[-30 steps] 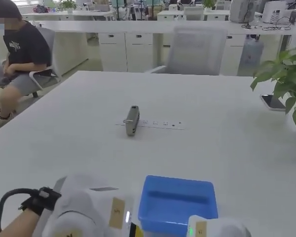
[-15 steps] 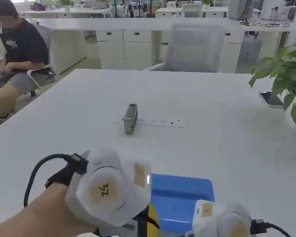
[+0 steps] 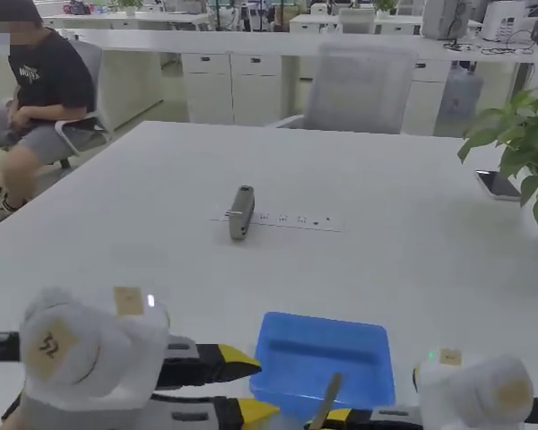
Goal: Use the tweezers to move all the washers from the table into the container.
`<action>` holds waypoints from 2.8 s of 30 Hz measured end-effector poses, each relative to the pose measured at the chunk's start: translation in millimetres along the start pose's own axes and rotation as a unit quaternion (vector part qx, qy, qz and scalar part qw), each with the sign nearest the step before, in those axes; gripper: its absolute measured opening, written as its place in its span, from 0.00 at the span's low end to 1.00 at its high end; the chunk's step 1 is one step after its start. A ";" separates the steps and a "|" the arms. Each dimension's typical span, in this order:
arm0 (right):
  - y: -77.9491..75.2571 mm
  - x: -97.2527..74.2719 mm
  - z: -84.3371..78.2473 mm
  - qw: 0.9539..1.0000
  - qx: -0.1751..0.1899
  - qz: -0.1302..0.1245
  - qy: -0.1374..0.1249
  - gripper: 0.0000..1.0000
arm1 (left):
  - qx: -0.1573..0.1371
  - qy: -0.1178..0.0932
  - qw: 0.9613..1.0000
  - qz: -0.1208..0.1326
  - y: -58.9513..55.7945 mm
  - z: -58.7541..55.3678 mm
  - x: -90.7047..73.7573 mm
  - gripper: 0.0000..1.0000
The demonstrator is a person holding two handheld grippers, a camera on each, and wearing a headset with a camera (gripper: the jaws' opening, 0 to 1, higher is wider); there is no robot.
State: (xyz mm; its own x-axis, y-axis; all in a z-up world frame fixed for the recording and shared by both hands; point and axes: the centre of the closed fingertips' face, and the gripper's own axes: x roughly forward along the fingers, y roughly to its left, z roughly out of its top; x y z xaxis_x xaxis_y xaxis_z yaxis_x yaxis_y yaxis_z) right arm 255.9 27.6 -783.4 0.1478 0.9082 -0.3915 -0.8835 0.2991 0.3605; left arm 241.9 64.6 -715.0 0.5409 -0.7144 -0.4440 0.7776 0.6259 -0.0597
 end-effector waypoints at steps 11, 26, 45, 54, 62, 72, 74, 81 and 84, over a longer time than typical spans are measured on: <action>-8.6 -25.4 32.4 0.999 0.012 -0.027 -0.035 0.04 | -0.079 -0.081 0.992 0.063 -9.1 -20.4 -13.4 0.55; -58.6 -45.7 53.7 0.990 0.035 -0.125 -0.061 0.04 | -0.057 -0.130 0.974 0.177 19.0 -25.9 -29.3 0.98; -120.5 -22.2 20.0 0.960 0.018 -0.276 -0.041 0.04 | -0.055 -0.155 0.973 0.162 12.7 -18.6 -24.0 0.99; -121.3 -14.6 13.7 0.952 0.014 -0.305 -0.035 0.05 | -0.093 -0.157 0.973 0.140 11.8 -22.3 -21.1 0.99; -118.6 -19.0 14.9 0.950 0.010 -0.310 -0.033 0.05 | -0.094 -0.150 0.972 0.153 14.7 -24.9 -21.6 0.99; -107.6 -16.9 13.2 0.962 -0.011 -0.272 -0.036 0.04 | -0.081 -0.125 0.972 0.179 20.7 -32.6 -22.8 0.99; -108.5 -17.3 11.7 0.966 -0.010 -0.257 -0.040 0.04 | -0.074 -0.120 0.973 0.182 20.9 -33.5 -22.8 0.99; -101.9 -23.0 24.0 0.972 -0.018 -0.220 -0.077 0.03 | -0.069 -0.103 0.975 0.184 21.7 -38.8 -21.1 0.99; -98.1 -26.4 30.5 0.974 -0.025 -0.206 -0.088 0.03 | -0.065 -0.089 0.977 0.182 20.7 -42.9 -18.5 0.99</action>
State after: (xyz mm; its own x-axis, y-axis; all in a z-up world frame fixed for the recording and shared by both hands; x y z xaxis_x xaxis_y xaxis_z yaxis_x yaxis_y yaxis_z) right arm 352.3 -16.8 -782.6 0.5649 0.7511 -0.3418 -0.7527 0.6387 0.1597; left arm 234.2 104.2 -746.4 0.8305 -0.4720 -0.2958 0.4813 0.8754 -0.0455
